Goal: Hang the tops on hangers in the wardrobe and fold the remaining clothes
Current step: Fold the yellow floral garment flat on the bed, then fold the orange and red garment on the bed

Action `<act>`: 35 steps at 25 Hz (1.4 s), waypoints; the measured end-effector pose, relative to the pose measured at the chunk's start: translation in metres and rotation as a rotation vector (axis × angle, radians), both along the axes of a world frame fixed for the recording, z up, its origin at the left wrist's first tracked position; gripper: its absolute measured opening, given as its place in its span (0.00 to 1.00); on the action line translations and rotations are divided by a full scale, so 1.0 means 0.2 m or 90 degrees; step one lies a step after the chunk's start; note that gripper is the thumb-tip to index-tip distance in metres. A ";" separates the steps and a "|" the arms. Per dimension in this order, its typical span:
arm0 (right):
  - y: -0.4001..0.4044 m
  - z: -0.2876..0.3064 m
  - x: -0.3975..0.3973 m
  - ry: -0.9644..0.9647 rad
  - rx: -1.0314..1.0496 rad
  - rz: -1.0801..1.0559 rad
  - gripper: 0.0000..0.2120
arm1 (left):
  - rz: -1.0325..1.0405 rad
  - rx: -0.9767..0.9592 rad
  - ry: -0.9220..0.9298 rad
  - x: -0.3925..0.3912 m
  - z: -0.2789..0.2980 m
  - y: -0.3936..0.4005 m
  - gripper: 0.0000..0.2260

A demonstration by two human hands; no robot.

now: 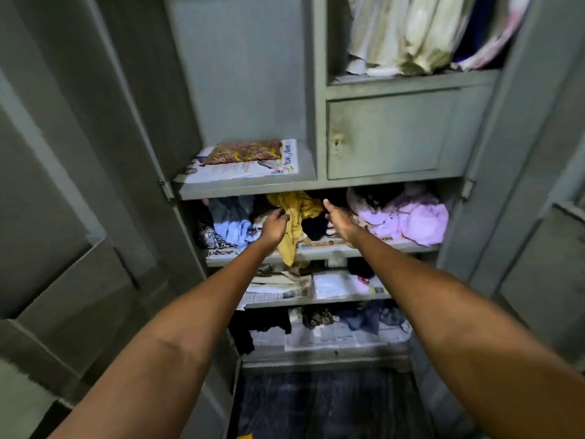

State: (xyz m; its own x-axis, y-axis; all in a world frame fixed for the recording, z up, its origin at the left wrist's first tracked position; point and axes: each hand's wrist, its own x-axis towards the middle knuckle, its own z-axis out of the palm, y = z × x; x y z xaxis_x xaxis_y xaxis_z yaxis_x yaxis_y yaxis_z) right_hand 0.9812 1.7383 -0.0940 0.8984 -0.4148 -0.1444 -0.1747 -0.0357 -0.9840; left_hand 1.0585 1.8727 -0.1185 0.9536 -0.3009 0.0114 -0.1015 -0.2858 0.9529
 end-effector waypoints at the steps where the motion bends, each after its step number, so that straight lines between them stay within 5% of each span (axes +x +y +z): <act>1: -0.02 -0.05 -0.10 0.019 0.015 -0.033 0.17 | -0.030 0.011 0.022 -0.05 -0.06 -0.05 0.17; 5: -0.04 -0.28 -0.56 0.101 0.076 -0.144 0.24 | -0.130 0.044 0.117 -0.35 -0.33 -0.18 0.18; 12: 0.01 -0.73 -1.44 0.206 0.177 -0.358 0.15 | -0.367 0.194 0.201 -1.10 -0.85 -0.32 0.09; 17: -0.02 -0.92 -2.11 0.228 0.284 -0.531 0.18 | -0.565 0.319 0.222 -1.71 -1.04 -0.55 0.12; 24: -0.28 -0.93 -2.98 0.220 0.308 -0.770 0.29 | -0.812 0.377 0.078 -2.58 -0.91 -1.05 0.18; 30: -0.66 -0.89 -3.72 0.110 0.355 -0.958 0.19 | -0.989 0.393 -0.067 -3.29 -0.74 -1.62 0.14; 35: -0.95 -0.89 -4.16 0.079 0.364 -1.055 0.25 | -1.093 0.401 -0.119 -3.81 -0.73 -2.10 0.11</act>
